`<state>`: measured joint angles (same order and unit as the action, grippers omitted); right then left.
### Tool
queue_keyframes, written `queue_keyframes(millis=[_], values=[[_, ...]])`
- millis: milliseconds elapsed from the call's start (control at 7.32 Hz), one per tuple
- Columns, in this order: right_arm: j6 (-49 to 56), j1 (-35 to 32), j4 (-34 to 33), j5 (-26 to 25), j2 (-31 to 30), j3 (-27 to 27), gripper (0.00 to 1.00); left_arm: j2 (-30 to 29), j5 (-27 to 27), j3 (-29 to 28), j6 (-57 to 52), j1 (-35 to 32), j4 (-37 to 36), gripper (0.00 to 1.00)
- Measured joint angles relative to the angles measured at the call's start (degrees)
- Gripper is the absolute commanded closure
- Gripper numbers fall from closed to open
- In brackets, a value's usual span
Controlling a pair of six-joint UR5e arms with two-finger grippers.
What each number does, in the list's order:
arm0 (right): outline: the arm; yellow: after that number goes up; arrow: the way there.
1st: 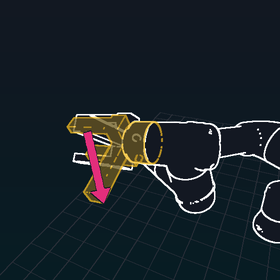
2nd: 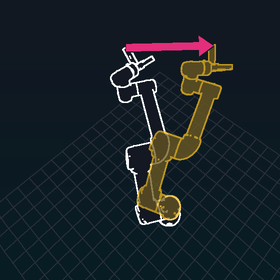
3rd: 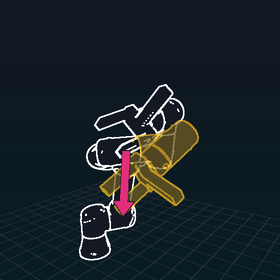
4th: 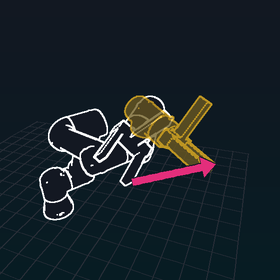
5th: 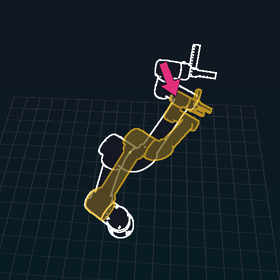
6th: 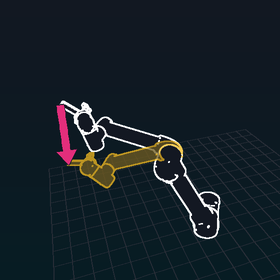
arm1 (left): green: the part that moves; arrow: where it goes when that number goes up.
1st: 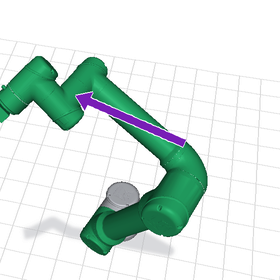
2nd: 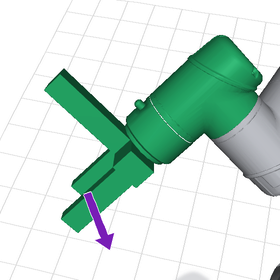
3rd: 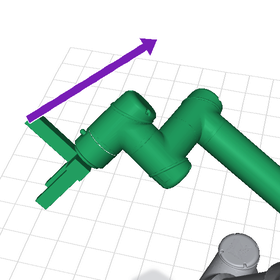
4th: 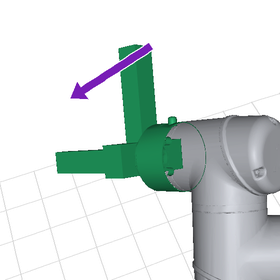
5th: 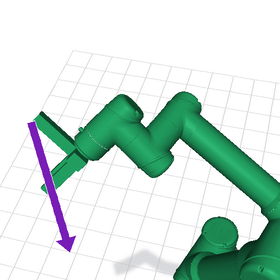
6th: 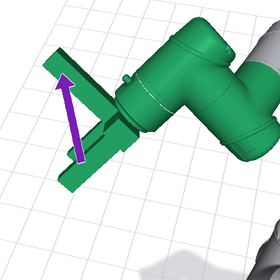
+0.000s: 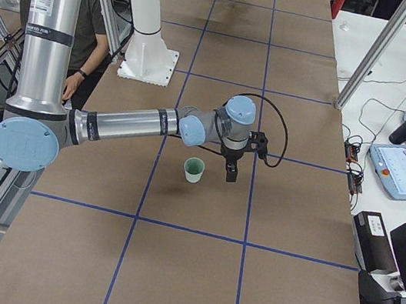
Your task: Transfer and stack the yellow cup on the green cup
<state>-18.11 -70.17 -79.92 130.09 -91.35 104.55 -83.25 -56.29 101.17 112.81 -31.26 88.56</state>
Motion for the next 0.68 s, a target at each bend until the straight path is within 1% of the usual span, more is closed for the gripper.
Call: queue_keyframes(millis=[137,273,546,683], values=[[0.0,0.01,-0.01,-0.06,0.61,-0.68,0.0,-5.03,1.28,-0.11,-3.75,-0.31,1.44,1.0],[0.0,0.0,-0.03,-0.06,1.15,-1.1,0.0,-8.9,2.62,-0.21,-8.25,-0.26,4.83,1.0],[-0.08,-0.04,-0.05,0.0,2.24,-1.67,0.0,-16.99,3.97,-1.82,-24.72,0.27,15.53,1.0],[-0.13,-0.03,-0.04,0.09,2.66,-1.73,0.0,-22.06,3.96,-5.45,-35.11,1.57,23.11,1.0]])
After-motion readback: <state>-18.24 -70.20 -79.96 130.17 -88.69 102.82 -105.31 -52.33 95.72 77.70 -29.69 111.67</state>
